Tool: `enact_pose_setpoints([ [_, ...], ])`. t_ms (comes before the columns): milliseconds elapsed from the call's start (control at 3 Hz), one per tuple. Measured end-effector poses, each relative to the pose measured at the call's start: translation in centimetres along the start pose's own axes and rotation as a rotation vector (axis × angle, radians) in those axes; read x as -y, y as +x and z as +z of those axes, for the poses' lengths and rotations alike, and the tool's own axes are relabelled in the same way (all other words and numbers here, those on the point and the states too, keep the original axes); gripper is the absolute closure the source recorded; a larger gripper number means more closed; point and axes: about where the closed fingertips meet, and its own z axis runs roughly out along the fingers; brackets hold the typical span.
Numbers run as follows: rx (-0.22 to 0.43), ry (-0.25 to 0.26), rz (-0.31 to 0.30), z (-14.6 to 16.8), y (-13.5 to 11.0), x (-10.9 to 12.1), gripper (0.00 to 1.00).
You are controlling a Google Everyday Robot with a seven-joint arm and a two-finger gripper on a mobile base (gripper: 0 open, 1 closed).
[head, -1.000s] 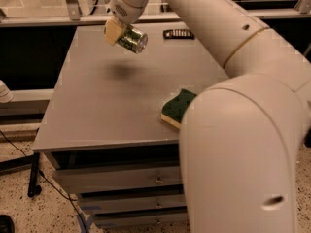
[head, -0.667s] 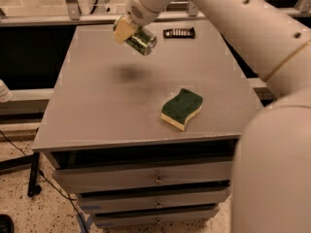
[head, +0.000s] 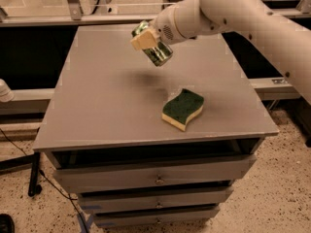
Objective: Place green can upright
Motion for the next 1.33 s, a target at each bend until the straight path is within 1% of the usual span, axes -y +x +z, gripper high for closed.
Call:
enact_pose_setpoints([
  [333,0.184,0.039,0.027,-2.2,0.8,1.1,1.0],
  [667,0.236,0.093,-0.016,-5.4,0.9,2.2,1.0],
  [1000,0.235,0.093,-0.016,-5.4,0.9,2.2,1.0],
  [1333,0.207,0.111,-0.043,-6.9,1.4,3.0,1.0],
])
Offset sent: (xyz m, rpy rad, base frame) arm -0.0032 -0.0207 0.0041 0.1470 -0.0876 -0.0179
